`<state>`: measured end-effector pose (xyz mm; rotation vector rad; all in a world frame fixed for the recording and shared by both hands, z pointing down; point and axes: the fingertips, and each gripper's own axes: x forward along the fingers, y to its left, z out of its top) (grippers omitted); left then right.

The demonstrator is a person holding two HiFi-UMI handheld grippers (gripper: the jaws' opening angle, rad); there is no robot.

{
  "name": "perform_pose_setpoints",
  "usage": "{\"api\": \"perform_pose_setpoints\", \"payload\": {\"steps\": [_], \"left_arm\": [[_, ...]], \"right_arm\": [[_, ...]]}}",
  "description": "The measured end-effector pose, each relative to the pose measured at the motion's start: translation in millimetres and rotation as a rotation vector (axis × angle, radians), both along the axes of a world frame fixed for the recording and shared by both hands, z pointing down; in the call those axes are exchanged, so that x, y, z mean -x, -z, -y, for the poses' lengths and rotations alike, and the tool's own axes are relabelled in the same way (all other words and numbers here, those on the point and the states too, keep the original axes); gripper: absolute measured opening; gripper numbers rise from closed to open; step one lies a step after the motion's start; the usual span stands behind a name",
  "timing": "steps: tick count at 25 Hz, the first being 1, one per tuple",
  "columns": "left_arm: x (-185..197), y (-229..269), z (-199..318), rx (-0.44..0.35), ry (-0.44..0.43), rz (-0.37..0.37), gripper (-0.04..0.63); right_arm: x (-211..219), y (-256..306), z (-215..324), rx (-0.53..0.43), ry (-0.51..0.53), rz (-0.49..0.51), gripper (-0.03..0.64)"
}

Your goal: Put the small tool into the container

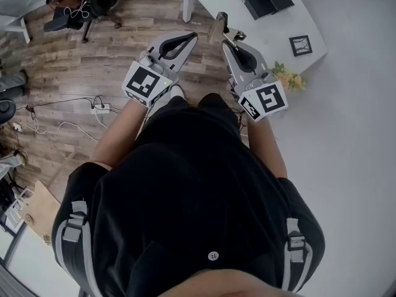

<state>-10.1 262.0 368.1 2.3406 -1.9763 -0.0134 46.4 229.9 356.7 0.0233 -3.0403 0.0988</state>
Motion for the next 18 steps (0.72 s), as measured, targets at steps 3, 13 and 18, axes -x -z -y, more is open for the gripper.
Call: {"api": "perform_pose_setpoints", "payload": {"steps": [3,13,18], "left_arm": [[11.3,0.2,3.6,-0.003,0.004,-0.009,0.009],[36.4,-9.1,42.2,0.031,0.021,0.001,0.009],[50.5,-3.0,83.8,0.044,0.011,0.027,0.009]], "right_arm": [[7.8,-1.0,4.9,-0.002,-0.002,-0.009,0.014],[30.5,-9.5,53.5,0.016,-0.014,0.009,0.014],[43.3,-2.9,96.5,0.012,-0.026,0.029,0.014]]}}
